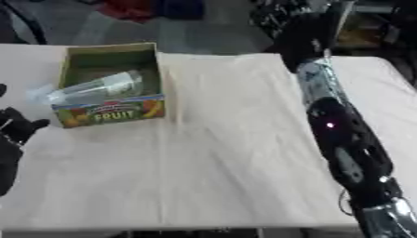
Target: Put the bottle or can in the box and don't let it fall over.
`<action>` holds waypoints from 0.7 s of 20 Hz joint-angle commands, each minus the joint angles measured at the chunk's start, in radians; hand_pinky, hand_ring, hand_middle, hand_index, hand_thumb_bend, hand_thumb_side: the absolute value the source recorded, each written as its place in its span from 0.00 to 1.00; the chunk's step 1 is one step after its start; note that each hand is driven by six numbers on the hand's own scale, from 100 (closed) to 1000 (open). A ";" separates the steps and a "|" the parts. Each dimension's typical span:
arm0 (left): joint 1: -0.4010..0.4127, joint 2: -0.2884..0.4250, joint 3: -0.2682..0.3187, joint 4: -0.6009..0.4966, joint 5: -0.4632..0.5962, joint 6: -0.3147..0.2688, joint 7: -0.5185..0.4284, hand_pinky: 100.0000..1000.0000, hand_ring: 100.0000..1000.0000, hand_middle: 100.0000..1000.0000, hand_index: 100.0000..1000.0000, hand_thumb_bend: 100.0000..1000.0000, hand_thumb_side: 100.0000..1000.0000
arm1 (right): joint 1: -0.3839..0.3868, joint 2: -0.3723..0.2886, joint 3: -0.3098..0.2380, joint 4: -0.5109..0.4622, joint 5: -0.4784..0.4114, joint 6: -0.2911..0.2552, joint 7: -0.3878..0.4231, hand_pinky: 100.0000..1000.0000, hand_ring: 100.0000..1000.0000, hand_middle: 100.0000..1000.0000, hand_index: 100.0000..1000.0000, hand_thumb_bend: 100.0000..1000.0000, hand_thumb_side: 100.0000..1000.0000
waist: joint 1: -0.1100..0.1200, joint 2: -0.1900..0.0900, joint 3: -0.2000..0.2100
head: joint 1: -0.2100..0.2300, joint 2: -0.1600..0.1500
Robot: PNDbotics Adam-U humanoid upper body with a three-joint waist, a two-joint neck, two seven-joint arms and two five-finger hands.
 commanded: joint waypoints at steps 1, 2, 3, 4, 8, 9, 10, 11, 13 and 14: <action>0.006 0.026 0.019 -0.013 -0.014 -0.005 0.014 0.58 0.27 0.28 0.93 0.45 1.00 | 0.103 -0.080 -0.035 -0.125 0.007 -0.027 -0.026 0.60 0.50 0.43 1.00 0.00 0.81 | -0.001 -0.017 -0.018 | 0.030 -0.002; 0.010 0.028 0.021 -0.012 -0.016 -0.006 0.016 0.59 0.27 0.28 0.93 0.45 1.00 | 0.150 -0.086 -0.040 -0.141 0.009 -0.039 -0.036 0.61 0.51 0.43 1.00 0.00 0.80 | -0.003 -0.019 -0.026 | 0.035 -0.002; 0.013 0.029 0.022 -0.012 -0.018 -0.007 0.018 0.59 0.27 0.28 0.93 0.45 1.00 | 0.199 -0.088 -0.040 -0.146 0.011 -0.048 -0.043 0.65 0.53 0.46 1.00 0.00 0.80 | -0.004 -0.020 -0.033 | 0.041 -0.002; 0.016 0.031 0.023 -0.012 -0.020 -0.007 0.019 0.59 0.27 0.28 0.93 0.45 1.00 | 0.244 -0.086 -0.040 -0.149 0.016 -0.056 -0.045 0.66 0.54 0.46 1.00 0.00 0.80 | -0.004 -0.021 -0.038 | 0.046 -0.002; 0.019 0.035 0.026 -0.011 -0.021 -0.011 0.022 0.59 0.27 0.28 0.93 0.45 1.00 | 0.387 -0.030 -0.056 -0.161 0.065 -0.098 -0.050 0.68 0.56 0.47 1.00 0.00 0.78 | 0.005 -0.025 -0.053 | 0.065 -0.002; 0.021 0.035 0.027 -0.011 -0.021 -0.011 0.023 0.59 0.27 0.28 0.93 0.45 1.00 | 0.410 -0.016 -0.054 -0.159 0.075 -0.101 -0.055 0.70 0.56 0.48 1.00 0.00 0.79 | 0.007 -0.026 -0.057 | 0.066 -0.002; 0.023 0.036 0.028 -0.010 -0.021 -0.012 0.023 0.59 0.27 0.28 0.93 0.45 1.00 | 0.429 -0.007 -0.049 -0.154 0.085 -0.101 -0.059 0.70 0.56 0.48 1.00 0.00 0.79 | 0.009 -0.027 -0.060 | 0.065 -0.002; 0.024 0.036 0.027 -0.009 -0.021 -0.012 0.023 0.59 0.27 0.28 0.93 0.45 1.00 | 0.446 0.000 -0.041 -0.147 0.094 -0.099 -0.062 0.71 0.57 0.48 1.00 0.00 0.80 | 0.010 -0.028 -0.063 | 0.065 -0.002; 0.026 0.036 0.026 -0.007 -0.022 -0.011 0.022 0.59 0.27 0.28 0.93 0.45 1.00 | 0.475 0.010 -0.025 -0.134 0.108 -0.093 -0.066 0.72 0.56 0.48 1.00 0.00 0.80 | 0.013 -0.029 -0.067 | 0.071 -0.002; 0.027 0.035 0.025 -0.006 -0.023 -0.011 0.021 0.59 0.27 0.28 0.93 0.45 1.00 | 0.486 0.015 -0.015 -0.127 0.105 -0.088 -0.069 0.72 0.56 0.47 1.00 0.00 0.80 | 0.015 -0.028 -0.067 | 0.074 -0.002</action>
